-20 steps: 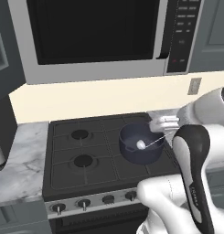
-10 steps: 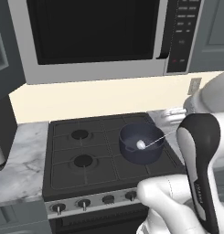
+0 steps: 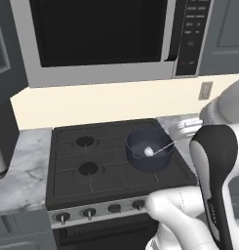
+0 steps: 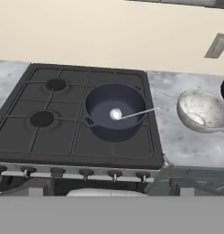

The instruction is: Open the cabinet and move the ladle to the pot. Then close the cabinet.

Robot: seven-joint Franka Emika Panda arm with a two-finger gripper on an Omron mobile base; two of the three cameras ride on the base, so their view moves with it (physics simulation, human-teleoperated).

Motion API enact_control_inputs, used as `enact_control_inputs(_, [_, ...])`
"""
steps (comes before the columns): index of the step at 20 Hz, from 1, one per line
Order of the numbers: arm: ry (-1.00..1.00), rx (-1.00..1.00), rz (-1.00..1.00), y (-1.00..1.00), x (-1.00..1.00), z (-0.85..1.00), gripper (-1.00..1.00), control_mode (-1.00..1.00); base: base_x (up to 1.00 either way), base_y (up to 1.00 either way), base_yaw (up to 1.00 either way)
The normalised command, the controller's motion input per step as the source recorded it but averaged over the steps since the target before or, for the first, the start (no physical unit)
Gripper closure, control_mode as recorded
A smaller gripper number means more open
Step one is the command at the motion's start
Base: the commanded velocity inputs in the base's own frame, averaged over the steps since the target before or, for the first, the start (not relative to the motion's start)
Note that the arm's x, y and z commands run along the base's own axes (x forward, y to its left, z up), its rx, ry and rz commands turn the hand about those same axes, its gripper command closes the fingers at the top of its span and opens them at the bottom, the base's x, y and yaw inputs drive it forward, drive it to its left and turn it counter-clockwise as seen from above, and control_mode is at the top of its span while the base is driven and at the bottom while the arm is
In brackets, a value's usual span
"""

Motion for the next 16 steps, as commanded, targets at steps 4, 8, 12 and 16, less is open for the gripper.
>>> enact_control_inputs(4, [0.0, 0.0, 0.0, 0.0, 0.0, 0.0, -1.0, 1.0, -1.0, -0.01, 0.0])
enact_control_inputs(8, [0.0, 0.0, 0.0, 0.0, 0.0, 0.0, -1.0, 1.0, -1.0, 0.14, -0.01])
enact_control_inputs(12, [0.0, 0.0, 0.0, 0.0, 0.0, 0.0, -1.0, 1.0, -0.98, 0.72, 0.0])
enact_control_inputs(16, [0.0, 0.0, 0.0, 0.0, 0.0, 0.0, -1.0, 1.0, -0.56, 1.0, 0.0])
